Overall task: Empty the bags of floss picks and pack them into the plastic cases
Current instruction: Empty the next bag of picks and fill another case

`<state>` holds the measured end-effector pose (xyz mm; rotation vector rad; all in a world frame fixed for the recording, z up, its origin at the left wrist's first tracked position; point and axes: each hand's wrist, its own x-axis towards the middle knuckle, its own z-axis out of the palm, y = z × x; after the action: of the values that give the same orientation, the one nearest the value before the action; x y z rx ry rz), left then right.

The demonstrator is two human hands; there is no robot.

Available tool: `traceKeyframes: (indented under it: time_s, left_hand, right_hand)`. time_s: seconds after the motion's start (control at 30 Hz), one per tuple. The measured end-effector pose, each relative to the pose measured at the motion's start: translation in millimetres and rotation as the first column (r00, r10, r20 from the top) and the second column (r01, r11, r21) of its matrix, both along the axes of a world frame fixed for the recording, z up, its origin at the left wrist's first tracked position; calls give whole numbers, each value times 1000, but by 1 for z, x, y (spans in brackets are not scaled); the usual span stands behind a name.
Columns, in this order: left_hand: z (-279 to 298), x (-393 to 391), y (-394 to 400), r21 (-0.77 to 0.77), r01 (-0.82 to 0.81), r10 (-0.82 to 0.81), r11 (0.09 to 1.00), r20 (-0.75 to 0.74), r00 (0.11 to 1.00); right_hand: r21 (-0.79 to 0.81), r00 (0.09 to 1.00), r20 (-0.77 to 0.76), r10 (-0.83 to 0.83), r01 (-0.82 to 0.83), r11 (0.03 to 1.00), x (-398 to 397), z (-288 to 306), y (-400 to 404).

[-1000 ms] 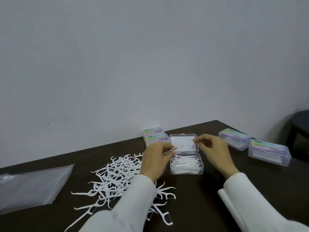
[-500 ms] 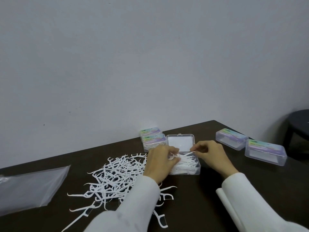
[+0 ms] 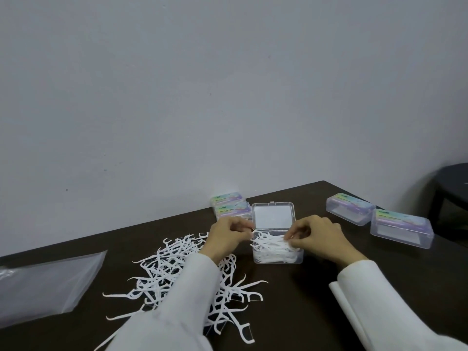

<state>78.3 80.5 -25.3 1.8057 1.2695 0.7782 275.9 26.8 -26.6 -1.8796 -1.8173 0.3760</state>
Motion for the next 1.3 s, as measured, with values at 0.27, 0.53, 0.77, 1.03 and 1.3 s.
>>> traceKeyframes:
  time_s: [0.27,0.53,0.77,1.03,1.3]
  left_hand:
    - [-2,-1,1,-17,15,-14,1000,45,999]
    - [-5,5,-3,48,95,-97,994,32,995]
    - [-6,5,-4,194,139,-111,971,-149,983]
    - [-9,5,-4,273,180,-117,945,-233,965]
    - [-9,7,-7,357,192,-79,914,-308,948]
  right_hand:
    - [30,1000,19,8,-9,1000,0,-1,0]
    - [74,1000,12,5,-6,997,1,-4,1]
    - [84,999,-17,30,-29,996,1,-4,2]
    - [113,1000,20,-17,15,993,2,-5,1]
    - [119,998,70,3,-12,993,1,-7,2]
